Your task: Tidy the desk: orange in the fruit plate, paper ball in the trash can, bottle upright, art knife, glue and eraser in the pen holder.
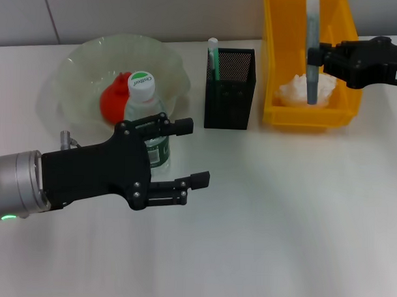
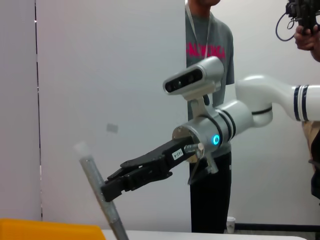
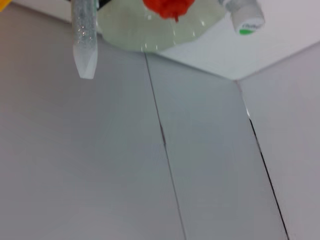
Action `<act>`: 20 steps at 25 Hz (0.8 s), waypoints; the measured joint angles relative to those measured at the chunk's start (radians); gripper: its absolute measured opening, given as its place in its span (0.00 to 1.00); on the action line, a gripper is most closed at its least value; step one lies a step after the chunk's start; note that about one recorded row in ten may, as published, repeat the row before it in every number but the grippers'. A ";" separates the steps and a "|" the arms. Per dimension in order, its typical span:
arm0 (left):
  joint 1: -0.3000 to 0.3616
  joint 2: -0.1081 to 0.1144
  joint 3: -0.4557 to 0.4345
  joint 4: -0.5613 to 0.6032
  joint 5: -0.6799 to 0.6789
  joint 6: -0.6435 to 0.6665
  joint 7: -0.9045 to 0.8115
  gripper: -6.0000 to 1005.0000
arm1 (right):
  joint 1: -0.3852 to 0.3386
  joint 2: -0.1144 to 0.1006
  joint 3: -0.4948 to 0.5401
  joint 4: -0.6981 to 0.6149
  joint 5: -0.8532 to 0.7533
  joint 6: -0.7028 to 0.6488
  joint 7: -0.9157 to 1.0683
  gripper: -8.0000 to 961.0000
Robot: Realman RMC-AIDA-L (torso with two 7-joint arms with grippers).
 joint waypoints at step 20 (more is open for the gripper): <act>-0.007 -0.006 0.002 -0.004 -0.008 -0.005 0.011 0.81 | 0.234 -0.022 0.091 0.369 0.023 0.121 -0.186 0.14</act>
